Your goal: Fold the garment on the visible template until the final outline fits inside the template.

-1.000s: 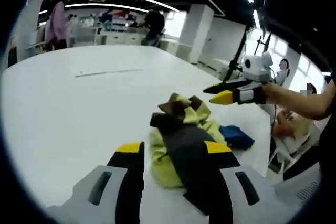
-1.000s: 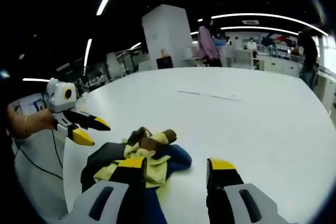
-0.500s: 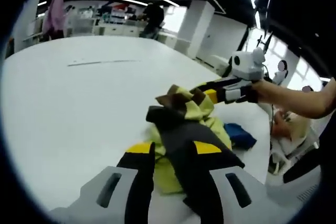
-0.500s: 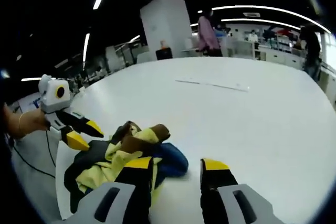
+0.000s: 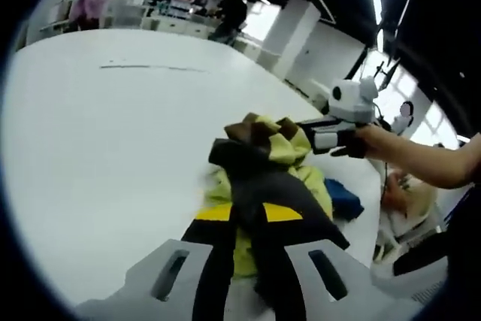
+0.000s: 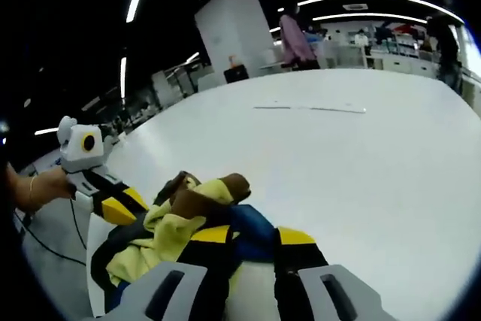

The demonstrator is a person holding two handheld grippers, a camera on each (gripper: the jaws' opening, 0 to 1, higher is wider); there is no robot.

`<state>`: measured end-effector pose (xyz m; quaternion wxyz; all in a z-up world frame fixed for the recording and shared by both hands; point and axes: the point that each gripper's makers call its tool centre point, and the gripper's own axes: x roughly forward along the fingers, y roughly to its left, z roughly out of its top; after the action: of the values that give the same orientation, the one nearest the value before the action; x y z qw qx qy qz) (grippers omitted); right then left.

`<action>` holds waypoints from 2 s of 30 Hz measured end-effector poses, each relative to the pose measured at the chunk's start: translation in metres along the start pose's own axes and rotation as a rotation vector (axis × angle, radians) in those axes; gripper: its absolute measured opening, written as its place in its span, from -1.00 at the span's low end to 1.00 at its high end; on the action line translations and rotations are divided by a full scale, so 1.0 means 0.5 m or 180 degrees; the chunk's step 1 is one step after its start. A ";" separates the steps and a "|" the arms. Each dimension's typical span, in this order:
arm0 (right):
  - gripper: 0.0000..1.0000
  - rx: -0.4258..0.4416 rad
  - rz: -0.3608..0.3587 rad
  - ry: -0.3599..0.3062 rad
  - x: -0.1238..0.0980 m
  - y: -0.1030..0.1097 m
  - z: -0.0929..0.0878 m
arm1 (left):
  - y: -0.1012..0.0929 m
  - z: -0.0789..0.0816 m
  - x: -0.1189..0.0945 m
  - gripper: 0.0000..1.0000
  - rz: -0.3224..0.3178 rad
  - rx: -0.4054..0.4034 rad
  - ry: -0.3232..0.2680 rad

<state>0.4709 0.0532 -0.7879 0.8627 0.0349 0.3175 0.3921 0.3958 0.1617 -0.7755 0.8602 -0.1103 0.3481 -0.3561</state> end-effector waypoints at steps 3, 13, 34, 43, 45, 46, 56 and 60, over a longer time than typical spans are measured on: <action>-0.83 -0.0014 0.0013 -0.0009 0.000 0.004 0.000 | 0.003 -0.007 0.002 -0.98 0.0028 0.0007 0.0049; -1.00 -0.0208 -0.0054 0.0036 -0.014 0.005 0.000 | 0.002 0.003 -0.012 -1.00 0.0085 0.0050 -0.0005; -1.00 -0.0210 -0.0215 -0.0278 -0.104 -0.010 0.071 | -0.004 0.109 -0.123 -1.00 0.0320 0.0345 -0.0577; -1.00 -0.0183 -0.0351 -0.0382 -0.139 -0.031 0.088 | 0.059 0.148 -0.152 -1.00 0.0626 0.0379 -0.0726; -1.00 -0.0170 -0.0407 -0.0393 -0.145 -0.039 0.090 | 0.081 0.156 -0.154 -1.00 0.0725 0.0343 -0.0747; -1.00 -0.0149 -0.0440 -0.0409 -0.149 -0.045 0.092 | 0.095 0.162 -0.154 -1.00 0.0753 0.0313 -0.0756; -1.00 -0.0050 -0.0545 -0.0497 -0.169 -0.071 0.108 | 0.157 0.188 -0.146 -1.00 0.0920 0.0305 -0.0698; -1.00 -0.0049 -0.0585 -0.0563 -0.177 -0.080 0.122 | 0.164 0.209 -0.150 -1.00 0.0955 0.0345 -0.0804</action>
<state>0.4890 -0.0247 -0.7057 0.9199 0.0334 0.2390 0.3092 0.4724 0.2665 -0.6958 0.9450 -0.0546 0.2304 -0.2255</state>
